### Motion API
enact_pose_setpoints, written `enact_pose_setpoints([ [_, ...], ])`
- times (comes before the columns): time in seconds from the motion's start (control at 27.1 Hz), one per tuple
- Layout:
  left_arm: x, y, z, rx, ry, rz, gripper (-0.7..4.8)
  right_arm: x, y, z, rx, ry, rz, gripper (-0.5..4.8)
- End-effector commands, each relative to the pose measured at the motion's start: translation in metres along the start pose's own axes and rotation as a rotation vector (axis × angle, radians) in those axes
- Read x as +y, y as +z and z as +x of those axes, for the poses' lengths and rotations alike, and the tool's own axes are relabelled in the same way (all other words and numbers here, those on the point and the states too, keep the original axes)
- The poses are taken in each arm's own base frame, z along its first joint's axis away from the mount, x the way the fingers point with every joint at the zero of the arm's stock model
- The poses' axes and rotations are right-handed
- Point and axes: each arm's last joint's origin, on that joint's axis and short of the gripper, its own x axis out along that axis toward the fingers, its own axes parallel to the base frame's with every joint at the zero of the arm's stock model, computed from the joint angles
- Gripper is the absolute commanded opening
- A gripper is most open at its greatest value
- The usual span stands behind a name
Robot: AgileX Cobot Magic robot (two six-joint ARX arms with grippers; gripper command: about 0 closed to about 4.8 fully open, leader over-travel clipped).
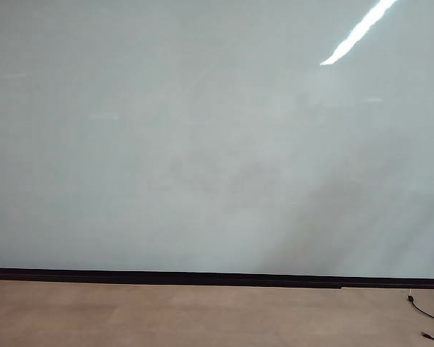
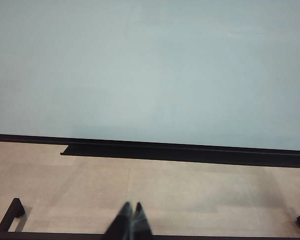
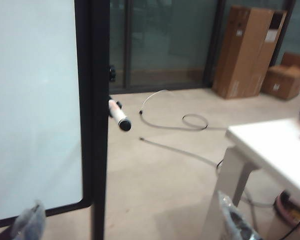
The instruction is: Pick up the pen on the shelf to the right of the whiteboard and write the letter Z.
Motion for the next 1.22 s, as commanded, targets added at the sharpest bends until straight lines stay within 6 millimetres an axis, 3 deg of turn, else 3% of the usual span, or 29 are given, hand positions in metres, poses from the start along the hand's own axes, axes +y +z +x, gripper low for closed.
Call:
enact_pose_setpoints([
  [0.04,0.000,0.001,0.000,-0.007,-0.001,0.004,-0.04,-0.001,0.012,-0.001,-0.103,-0.017,-0.076,4.79],
  [0.48,0.000,0.001,0.000,-0.007,-0.001,0.004,-0.05,-0.001,0.014,0.002,-0.061,-0.031,-0.056,4.79],
  [0.85,0.000,0.001,0.000,-0.007,-0.001,0.004,-0.05,0.006,0.021,0.029,-0.012,0.055,0.053,4.79],
  [1.22,0.000,0.001,0.000,-0.007,-0.001,0.004,-0.05,-0.007,0.018,0.051,-0.043,0.157,0.051,4.79],
])
